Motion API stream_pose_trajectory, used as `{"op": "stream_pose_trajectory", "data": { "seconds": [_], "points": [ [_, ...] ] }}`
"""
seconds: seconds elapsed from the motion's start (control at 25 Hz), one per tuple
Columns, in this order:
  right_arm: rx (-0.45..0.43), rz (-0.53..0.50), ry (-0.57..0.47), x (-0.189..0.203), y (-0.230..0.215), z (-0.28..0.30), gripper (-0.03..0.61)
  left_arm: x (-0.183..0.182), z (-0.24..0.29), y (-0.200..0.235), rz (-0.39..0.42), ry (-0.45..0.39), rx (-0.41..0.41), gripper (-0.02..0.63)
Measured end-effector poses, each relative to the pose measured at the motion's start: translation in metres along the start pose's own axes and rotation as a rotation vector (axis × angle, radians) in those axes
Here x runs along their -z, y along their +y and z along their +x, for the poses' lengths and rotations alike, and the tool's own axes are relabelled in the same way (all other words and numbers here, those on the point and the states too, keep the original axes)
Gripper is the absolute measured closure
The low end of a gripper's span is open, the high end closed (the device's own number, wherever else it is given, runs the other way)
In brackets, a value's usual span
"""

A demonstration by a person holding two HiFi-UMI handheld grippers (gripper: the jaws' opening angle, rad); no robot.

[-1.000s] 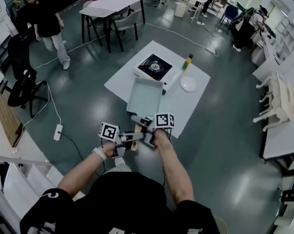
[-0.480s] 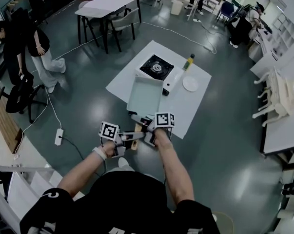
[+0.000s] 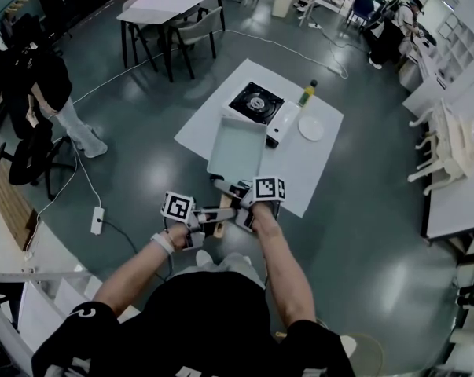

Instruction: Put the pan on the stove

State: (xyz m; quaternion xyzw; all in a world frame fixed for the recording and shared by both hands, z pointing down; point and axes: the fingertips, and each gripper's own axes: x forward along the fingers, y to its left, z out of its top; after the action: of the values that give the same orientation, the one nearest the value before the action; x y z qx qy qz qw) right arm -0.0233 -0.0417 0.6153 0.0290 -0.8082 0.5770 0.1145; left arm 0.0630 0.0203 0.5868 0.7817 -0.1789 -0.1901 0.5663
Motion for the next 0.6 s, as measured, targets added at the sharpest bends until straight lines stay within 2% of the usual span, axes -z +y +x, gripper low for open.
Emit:
{"op": "stream_pose_trajectory", "data": {
  "seconds": [0.16,0.36,0.52,0.6],
  "points": [
    [-0.046,-0.011,-0.011,-0.002,0.005,0.005,0.417,-0.001,-0.003,0.006,0.012,0.006,-0.018,0.495],
    [0.014,0.005,-0.004,0.006,0.0,0.009,0.416,0.004,-0.014,0.006,-0.019,0.002,-0.029,0.494],
    [-0.014,0.015,-0.001,0.003,-0.002,0.016,0.416,-0.002,-0.017,0.009,0.005,0.003,-0.031,0.494],
    [-0.002,-0.006,-0.004,-0.001,-0.001,0.019,0.416,-0.005,-0.019,0.009,-0.01,0.002,-0.027,0.495]
  ]
}}
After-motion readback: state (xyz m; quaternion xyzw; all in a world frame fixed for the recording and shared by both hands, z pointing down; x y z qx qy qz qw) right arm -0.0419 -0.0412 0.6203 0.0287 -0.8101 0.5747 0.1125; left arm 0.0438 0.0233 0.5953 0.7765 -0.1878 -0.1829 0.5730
